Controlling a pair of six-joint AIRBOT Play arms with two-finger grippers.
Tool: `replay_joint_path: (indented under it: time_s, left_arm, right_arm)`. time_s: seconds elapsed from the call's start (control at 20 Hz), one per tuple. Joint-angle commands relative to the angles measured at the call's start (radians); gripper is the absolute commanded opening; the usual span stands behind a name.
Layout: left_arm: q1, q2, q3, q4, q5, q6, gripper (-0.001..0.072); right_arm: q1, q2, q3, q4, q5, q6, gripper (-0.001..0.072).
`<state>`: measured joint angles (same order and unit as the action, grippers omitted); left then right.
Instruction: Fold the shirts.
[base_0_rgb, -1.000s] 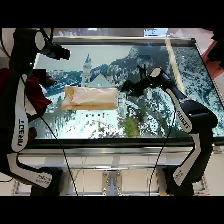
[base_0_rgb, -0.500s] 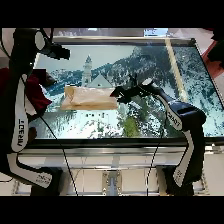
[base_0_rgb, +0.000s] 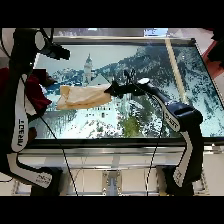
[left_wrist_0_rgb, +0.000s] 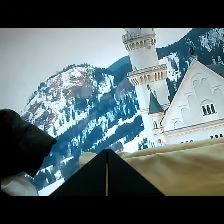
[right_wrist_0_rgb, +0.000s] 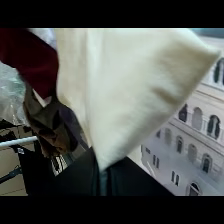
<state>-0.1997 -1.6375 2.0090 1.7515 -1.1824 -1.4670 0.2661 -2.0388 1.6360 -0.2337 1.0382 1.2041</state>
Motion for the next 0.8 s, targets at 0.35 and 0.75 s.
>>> replay_joint_path:
  time_s: [0.35,0.75]
  left_arm:
    - [0.0,0.0,0.0,0.0,-0.056,0.0,0.0011]
    - [0.0,0.0,0.0,-0.002,-0.078,-0.004,0.0011]
  right_arm:
    - [-0.38,0.314,0.082,-0.831,0.293,0.338,0.003]
    - [-0.824,0.528,0.079,-1.382,0.629,0.375,0.0029]
